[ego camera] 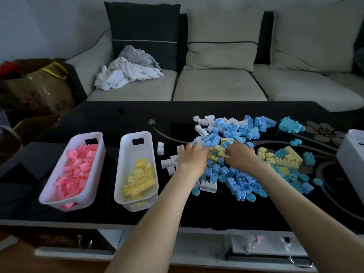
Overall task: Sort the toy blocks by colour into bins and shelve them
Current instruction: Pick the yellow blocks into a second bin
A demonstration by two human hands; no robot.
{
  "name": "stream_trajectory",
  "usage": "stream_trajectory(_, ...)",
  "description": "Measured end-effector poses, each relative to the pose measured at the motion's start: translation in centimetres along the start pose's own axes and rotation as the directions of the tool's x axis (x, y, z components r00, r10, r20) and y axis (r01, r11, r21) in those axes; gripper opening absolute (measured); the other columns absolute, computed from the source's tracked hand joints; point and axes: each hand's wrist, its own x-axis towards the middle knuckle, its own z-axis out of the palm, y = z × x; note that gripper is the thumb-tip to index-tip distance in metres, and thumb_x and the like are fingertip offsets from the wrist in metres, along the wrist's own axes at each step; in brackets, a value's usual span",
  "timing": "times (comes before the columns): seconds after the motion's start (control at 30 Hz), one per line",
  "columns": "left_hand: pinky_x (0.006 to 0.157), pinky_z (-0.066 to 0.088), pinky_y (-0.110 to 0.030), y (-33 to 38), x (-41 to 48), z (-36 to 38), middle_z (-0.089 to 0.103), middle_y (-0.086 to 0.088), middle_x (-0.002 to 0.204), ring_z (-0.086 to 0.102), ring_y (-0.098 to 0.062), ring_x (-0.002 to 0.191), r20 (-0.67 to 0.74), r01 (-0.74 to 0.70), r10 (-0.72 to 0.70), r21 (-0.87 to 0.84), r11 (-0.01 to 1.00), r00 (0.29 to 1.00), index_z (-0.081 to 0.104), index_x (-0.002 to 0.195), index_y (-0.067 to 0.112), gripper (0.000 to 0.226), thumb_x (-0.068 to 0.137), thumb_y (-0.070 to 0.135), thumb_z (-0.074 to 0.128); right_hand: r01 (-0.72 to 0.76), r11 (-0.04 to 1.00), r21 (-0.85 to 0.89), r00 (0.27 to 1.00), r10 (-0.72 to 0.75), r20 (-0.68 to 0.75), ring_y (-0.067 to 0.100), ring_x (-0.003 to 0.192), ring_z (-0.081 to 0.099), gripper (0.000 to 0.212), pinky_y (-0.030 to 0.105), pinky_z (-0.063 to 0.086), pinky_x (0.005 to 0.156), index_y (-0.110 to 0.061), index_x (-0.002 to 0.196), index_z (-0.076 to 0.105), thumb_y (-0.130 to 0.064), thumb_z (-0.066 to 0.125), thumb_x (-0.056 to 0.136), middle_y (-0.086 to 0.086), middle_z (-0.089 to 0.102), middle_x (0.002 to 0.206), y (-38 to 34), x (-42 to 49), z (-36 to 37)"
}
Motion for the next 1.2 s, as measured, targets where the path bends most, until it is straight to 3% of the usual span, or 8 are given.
stream_trajectory(0.3, 0.101, 0.033, -0.043, -0.6, 0.8, 0.1, 0.043, -0.013, 0.128, 0.037, -0.032, 0.122, 0.007, 0.023, -0.023, -0.053, 0.998, 1.000, 0.050, 0.126, 0.019, 0.045, 0.088, -0.003, 0.045, -0.131, 0.975, 0.180, 0.987, 0.146, -0.070, 0.022, 0.078, 0.054, 0.035, 0.031, 0.043, 0.068, -0.008, 0.093, 0.047, -0.040, 0.061, 0.087, 0.005, 0.052, 0.084, 1.0, 0.0, -2.7)
stream_trajectory(0.43, 0.100, 0.035, -0.042, -1.2, 1.0, 0.4, 0.049, -0.010, 0.125, 0.040, -0.030, 0.121, -0.005, 0.033, -0.034, -0.067, 0.997, 0.999, 0.054, 0.121, 0.018, 0.036, 0.091, -0.001, 0.046, 0.087, 0.936, 0.341, 0.995, -0.063, -0.082, 0.013, 0.062, 0.043, 0.022, 0.023, 0.034, 0.050, -0.010, 0.098, 0.039, -0.022, 0.056, 0.090, 0.004, 0.050, 0.082, -0.2, -0.6, -2.7)
stream_trajectory(0.57, 0.096, 0.033, -0.039, -1.8, 1.1, 0.7, 0.050, -0.008, 0.120, 0.040, -0.029, 0.119, -0.030, 0.063, -0.069, -0.161, 0.985, 0.997, 0.059, 0.115, 0.022, 0.028, 0.096, 0.009, 0.044, 0.244, 0.920, 0.307, 0.960, -0.274, 0.058, 0.016, 0.066, 0.050, 0.036, 0.028, 0.042, 0.059, -0.019, 0.123, 0.040, -0.011, 0.051, 0.089, 0.009, 0.056, 0.103, -2.0, -0.5, -1.3)
stream_trajectory(0.63, 0.093, 0.034, -0.036, -1.9, 0.9, 0.8, 0.047, -0.007, 0.116, 0.040, -0.028, 0.117, -0.039, 0.056, -0.065, -0.202, 0.978, 0.997, 0.061, 0.115, 0.025, 0.031, 0.096, 0.007, 0.044, 0.295, 0.918, 0.266, 0.939, -0.330, 0.096, 0.022, 0.085, 0.058, 0.042, 0.034, 0.048, 0.072, -0.025, 0.127, 0.043, -0.007, 0.049, 0.090, 0.006, 0.057, 0.109, -2.2, -0.2, -0.7)
stream_trajectory(0.7, 0.090, 0.034, -0.034, -2.1, 0.7, 0.9, 0.046, -0.008, 0.113, 0.039, -0.028, 0.116, -0.061, 0.042, -0.058, -0.236, 0.971, 0.996, 0.063, 0.114, 0.025, 0.035, 0.095, 0.004, 0.043, 0.317, 0.917, 0.243, 0.929, -0.352, 0.114, 0.026, 0.096, 0.058, 0.040, 0.038, 0.049, 0.080, -0.027, 0.124, 0.047, -0.005, 0.047, 0.090, 0.005, 0.058, 0.111, -2.3, 0.0, -0.4)
stream_trajectory(0.93, 0.093, 0.036, -0.037, -1.8, 1.0, 1.2, 0.054, -0.007, 0.118, 0.040, -0.027, 0.119, -0.086, 0.050, -0.078, -0.288, 0.956, 0.993, 0.062, 0.114, 0.020, 0.031, 0.095, 0.005, 0.042, 0.278, 0.932, 0.232, 0.939, -0.314, 0.141, 0.019, 0.078, 0.049, 0.033, 0.026, 0.037, 0.058, -0.023, 0.116, 0.050, -0.004, 0.046, 0.090, -0.002, 0.049, 0.092, -1.5, 0.5, -0.6)
stream_trajectory(1.07, 0.086, 0.026, -0.038, -1.4, 1.2, 1.0, 0.062, 0.001, 0.111, 0.046, -0.023, 0.113, -0.058, 0.071, -0.085, -0.207, 0.976, 0.995, 0.062, 0.112, 0.025, 0.039, 0.092, 0.001, 0.039, 0.317, 0.932, 0.173, 0.935, -0.338, 0.107, 0.019, 0.087, 0.049, 0.032, 0.028, 0.040, 0.069, -0.030, 0.092, 0.048, 0.001, 0.051, 0.085, -0.005, 0.048, 0.092, -1.2, 0.8, -0.2)
stream_trajectory(1.2, 0.083, 0.024, -0.034, -1.3, 1.1, 0.9, 0.065, 0.003, 0.099, 0.056, -0.021, 0.098, -0.099, 0.097, -0.123, -0.230, 0.968, 0.987, 0.063, 0.104, 0.024, 0.037, 0.090, -0.002, 0.040, 0.309, 0.938, 0.157, 0.943, -0.324, 0.076, 0.016, 0.092, 0.048, 0.032, 0.028, 0.038, 0.074, -0.026, 0.098, 0.049, 0.004, 0.048, 0.087, -0.006, 0.048, 0.101, -1.3, 0.9, 0.5)
